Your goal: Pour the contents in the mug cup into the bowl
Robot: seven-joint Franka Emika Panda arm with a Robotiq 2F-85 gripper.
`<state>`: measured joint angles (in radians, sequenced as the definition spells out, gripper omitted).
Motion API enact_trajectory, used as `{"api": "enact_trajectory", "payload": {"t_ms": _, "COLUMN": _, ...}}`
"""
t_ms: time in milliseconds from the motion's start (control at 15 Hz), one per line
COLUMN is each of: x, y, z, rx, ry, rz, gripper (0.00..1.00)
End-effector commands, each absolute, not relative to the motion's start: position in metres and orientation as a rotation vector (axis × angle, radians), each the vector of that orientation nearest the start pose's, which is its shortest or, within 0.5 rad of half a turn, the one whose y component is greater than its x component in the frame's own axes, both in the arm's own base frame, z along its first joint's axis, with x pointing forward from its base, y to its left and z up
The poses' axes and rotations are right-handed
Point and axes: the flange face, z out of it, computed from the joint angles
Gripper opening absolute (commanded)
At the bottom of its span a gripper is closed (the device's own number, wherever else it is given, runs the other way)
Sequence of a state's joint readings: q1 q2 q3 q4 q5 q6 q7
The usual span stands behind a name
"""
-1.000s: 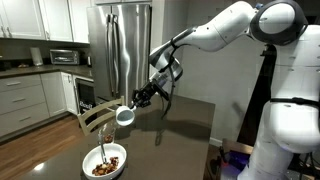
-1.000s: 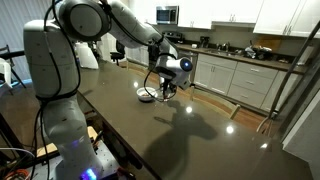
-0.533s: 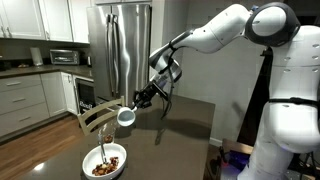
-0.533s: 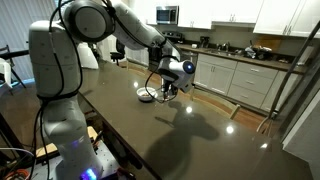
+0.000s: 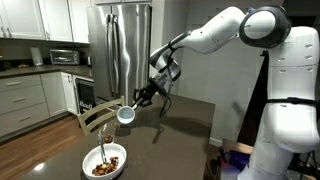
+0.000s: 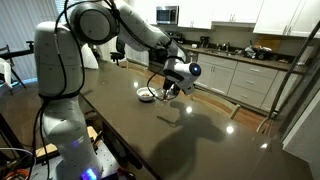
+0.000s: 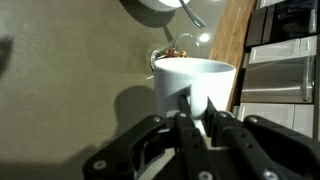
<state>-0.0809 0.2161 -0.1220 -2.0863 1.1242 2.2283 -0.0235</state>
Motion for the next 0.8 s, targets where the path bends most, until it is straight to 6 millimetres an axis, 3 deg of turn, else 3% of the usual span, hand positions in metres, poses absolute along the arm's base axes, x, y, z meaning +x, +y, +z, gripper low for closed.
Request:
{"api": "enact_trajectory", "payload": {"t_ms": 0, "x": 0.578, "y": -0.099, "z": 0.327, "rx": -2.011, "ry": 1.130, "rz": 0.041, "gripper": 0.04}}
{"api": "enact_trajectory", "payload": {"t_ms": 400, "x": 0.562, "y": -0.111, "z": 0.317, "rx": -1.961, "ry": 1.184, "rz": 0.074, "gripper": 0.04}}
{"api": "enact_trajectory", "payload": {"t_ms": 467, "x": 0.567, "y": -0.108, "z": 0.307, "rx": -1.989, "ry": 1.181, "rz": 0.070, "gripper": 0.16}}
{"api": "enact_trajectory", "payload": {"t_ms": 733, "x": 0.567, "y": -0.111, "z": 0.307, "rx": -1.986, "ry": 1.187, "rz": 0.068, "gripper": 0.16}}
